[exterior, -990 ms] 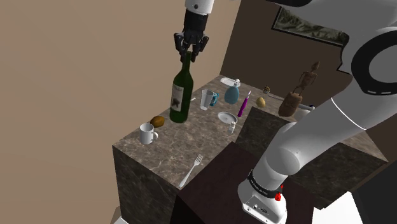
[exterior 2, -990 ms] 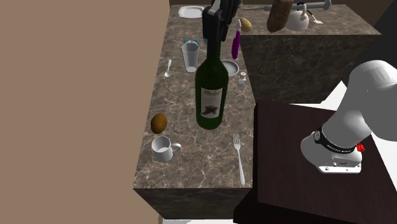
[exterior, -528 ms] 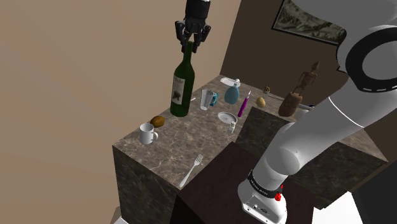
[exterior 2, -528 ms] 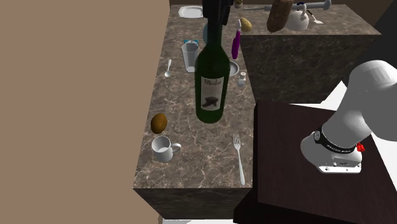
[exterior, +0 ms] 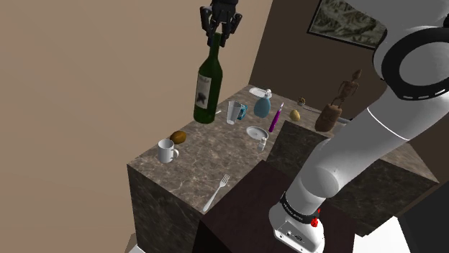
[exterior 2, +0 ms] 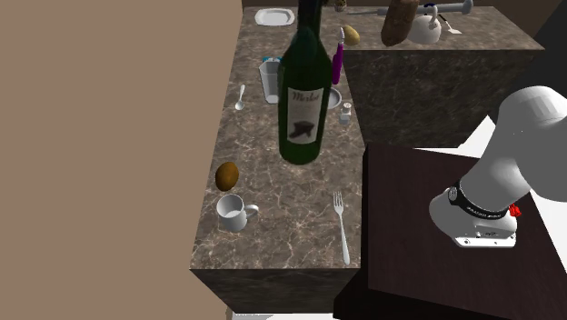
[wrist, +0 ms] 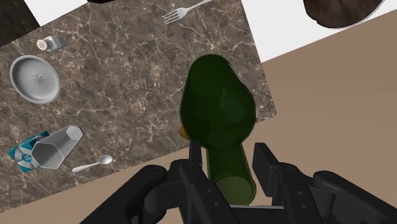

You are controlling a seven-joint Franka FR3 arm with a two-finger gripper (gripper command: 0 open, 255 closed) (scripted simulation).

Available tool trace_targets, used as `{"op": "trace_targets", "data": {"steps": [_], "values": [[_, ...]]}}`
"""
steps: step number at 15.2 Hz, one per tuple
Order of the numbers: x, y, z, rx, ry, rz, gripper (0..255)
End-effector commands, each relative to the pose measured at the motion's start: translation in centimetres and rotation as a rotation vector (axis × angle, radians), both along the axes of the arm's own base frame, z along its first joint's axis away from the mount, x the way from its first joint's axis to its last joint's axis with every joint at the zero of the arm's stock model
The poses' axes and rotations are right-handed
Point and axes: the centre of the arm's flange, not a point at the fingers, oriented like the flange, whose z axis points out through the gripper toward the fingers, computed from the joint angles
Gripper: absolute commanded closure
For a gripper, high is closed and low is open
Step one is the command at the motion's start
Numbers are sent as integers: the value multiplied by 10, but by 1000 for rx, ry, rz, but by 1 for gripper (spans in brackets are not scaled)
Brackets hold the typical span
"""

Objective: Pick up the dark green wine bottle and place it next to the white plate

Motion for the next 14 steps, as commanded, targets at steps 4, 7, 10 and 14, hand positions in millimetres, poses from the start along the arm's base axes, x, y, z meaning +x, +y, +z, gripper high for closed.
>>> {"op": "trace_targets", "data": {"steps": [4,7,10,14], "values": [[0,0,27,0,0,0,255],[0,0,42,0,0,0,255],[-4,-40,43,0,0,0,255],[-9,-92,43,0,0,0,255]]}}
